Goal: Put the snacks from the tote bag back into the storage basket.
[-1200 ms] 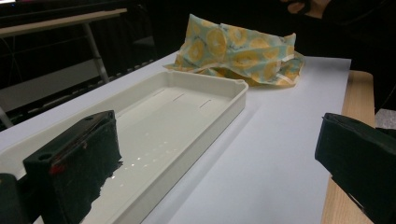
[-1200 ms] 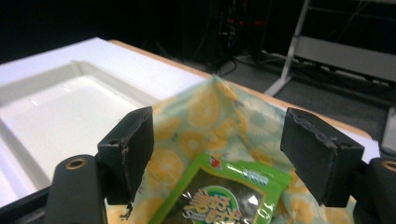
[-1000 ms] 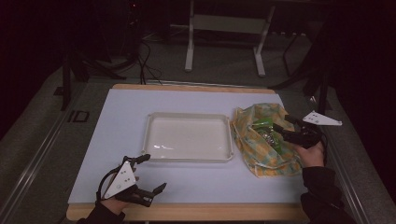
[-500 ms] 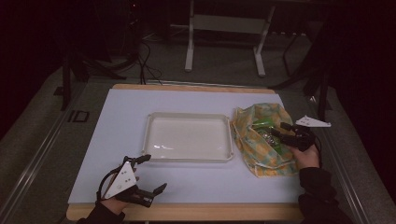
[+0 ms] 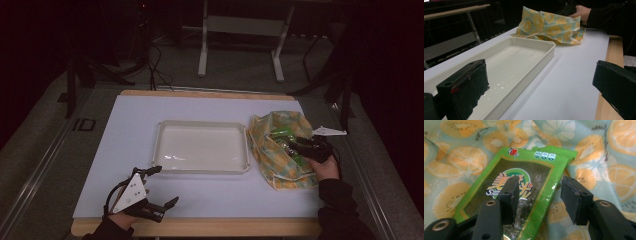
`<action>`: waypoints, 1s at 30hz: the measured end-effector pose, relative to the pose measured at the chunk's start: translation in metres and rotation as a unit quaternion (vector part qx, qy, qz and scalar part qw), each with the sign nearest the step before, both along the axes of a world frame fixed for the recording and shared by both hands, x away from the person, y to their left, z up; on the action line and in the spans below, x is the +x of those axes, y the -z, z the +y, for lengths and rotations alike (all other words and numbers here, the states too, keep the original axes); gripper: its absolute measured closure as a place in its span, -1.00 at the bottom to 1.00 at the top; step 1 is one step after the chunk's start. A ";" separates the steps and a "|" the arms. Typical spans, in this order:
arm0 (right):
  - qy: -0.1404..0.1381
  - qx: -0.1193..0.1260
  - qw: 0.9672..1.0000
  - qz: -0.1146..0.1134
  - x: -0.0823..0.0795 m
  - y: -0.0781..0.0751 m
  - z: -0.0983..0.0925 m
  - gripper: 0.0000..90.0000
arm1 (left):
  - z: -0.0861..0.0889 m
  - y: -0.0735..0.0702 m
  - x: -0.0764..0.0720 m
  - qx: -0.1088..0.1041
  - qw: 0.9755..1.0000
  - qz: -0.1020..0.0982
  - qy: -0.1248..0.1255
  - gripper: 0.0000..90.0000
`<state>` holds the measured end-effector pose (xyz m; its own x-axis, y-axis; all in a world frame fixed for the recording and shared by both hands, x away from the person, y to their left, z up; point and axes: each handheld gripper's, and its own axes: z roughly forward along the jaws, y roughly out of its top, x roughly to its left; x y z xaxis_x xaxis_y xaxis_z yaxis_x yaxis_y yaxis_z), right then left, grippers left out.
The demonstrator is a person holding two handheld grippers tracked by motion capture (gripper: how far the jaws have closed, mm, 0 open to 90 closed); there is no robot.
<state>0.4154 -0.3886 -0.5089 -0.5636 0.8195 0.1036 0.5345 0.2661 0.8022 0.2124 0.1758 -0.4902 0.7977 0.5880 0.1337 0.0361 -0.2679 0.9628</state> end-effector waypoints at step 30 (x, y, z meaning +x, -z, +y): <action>0.001 0.024 0.995 0.096 0.013 0.016 -0.006 0.16 | -0.002 0.000 -0.001 0.005 1.000 -0.002 0.001 -0.99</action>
<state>0.4280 -0.3941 -0.5246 -0.5284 0.8120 0.2481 0.6799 0.2296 0.6965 0.2117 0.1743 -0.4904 0.7985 0.5847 0.1436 0.0312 -0.2784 0.9600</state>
